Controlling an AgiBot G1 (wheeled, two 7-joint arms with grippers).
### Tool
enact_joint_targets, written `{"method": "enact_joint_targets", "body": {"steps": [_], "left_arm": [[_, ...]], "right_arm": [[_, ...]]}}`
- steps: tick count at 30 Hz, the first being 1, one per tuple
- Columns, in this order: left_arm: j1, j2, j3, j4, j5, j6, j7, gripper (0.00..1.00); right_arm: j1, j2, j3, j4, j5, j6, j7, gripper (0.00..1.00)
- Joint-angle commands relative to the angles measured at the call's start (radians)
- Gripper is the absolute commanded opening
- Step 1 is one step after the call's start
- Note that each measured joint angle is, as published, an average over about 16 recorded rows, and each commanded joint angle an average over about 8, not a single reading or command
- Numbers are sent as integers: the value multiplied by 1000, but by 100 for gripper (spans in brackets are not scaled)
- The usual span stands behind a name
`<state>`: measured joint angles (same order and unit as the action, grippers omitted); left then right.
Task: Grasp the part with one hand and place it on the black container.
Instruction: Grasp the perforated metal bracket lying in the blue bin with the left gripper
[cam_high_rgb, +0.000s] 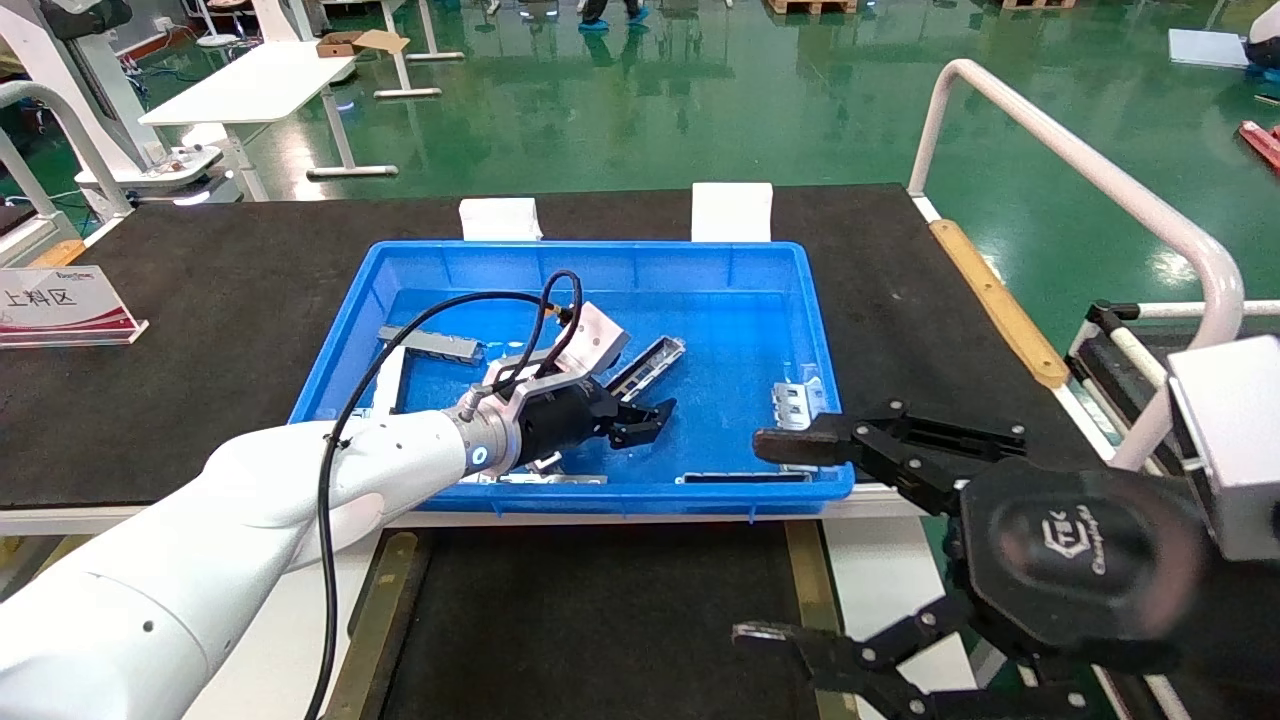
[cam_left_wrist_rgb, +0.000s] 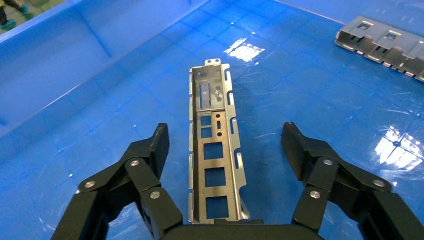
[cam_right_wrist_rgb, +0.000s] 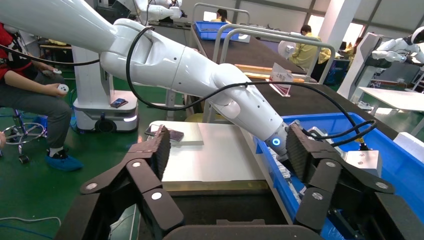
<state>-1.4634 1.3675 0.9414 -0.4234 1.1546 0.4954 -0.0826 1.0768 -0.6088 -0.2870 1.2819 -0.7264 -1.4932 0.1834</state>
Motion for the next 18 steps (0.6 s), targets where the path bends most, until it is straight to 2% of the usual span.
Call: {"method": "enact_joint_targets", "body": {"steps": [1, 18], "left_arm": [[0, -1, 18, 0, -15, -9, -2, 0], [-8, -3, 97, 17, -134, -28, 26, 0]], "right_arm": [[0, 0, 0, 0, 0, 0, 0, 0], [0, 1, -1, 0, 1, 1, -1, 0]]}}
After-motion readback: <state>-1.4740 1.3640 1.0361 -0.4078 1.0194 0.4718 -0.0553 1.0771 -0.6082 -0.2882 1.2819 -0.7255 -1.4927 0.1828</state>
